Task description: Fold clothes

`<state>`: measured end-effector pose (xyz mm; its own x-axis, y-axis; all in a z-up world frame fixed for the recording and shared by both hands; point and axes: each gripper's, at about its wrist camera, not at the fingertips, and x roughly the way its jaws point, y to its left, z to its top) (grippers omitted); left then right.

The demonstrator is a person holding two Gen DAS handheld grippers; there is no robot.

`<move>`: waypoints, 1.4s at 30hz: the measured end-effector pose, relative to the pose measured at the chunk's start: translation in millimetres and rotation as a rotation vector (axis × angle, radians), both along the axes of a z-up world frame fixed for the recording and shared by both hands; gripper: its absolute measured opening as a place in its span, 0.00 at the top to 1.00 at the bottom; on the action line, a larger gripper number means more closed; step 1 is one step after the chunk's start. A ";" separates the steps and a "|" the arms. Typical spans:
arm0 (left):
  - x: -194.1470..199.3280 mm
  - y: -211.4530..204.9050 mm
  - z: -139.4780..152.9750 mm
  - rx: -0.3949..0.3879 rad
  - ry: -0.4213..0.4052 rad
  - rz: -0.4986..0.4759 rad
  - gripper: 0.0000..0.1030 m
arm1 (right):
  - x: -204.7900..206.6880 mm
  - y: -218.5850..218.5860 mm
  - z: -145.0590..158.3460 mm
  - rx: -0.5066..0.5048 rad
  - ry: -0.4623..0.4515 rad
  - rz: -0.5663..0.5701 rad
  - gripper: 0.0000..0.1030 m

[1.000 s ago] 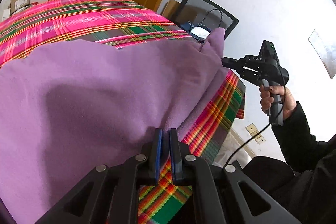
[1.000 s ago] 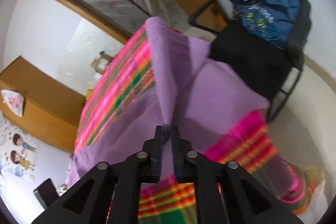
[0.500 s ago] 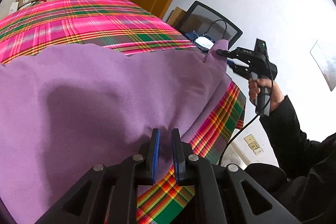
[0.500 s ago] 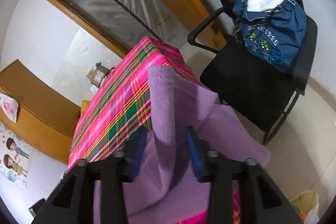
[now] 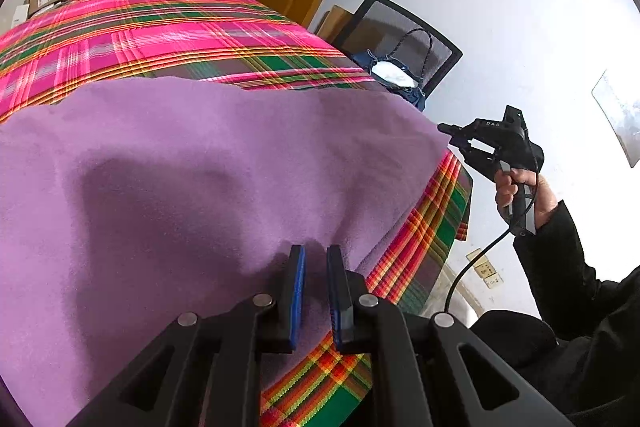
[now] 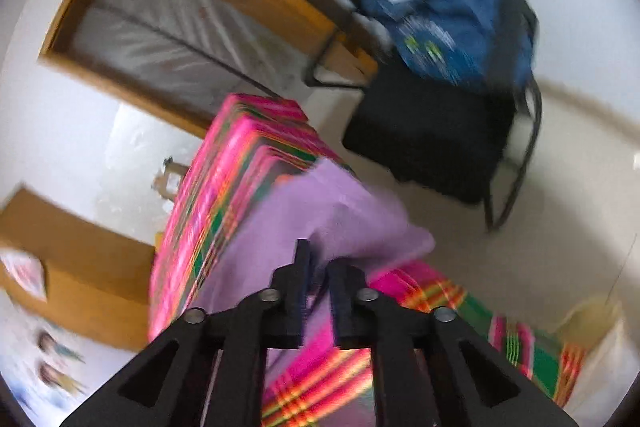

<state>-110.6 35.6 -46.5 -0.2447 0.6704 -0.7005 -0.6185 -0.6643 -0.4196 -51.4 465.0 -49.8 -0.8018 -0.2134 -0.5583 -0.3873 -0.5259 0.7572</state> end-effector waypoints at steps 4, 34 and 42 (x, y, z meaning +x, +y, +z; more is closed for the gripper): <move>4.3 -0.3 1.5 -0.006 0.015 -0.009 0.88 | 6.7 2.9 7.1 0.044 0.020 -0.026 0.64; 21.9 13.6 9.4 -0.034 0.060 -0.139 0.95 | -7.1 16.6 -8.8 0.075 -0.013 0.000 0.87; 8.1 -4.3 10.9 -0.009 0.046 -0.015 0.92 | 3.0 26.3 19.3 0.248 -0.007 -0.071 0.69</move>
<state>-102.4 31.4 -35.7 -0.2668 0.6679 -0.6948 -0.6474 -0.6583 -0.3842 -48.4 491.3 -30.5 -0.8059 -0.0127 -0.5920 -0.4343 -0.6668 0.6055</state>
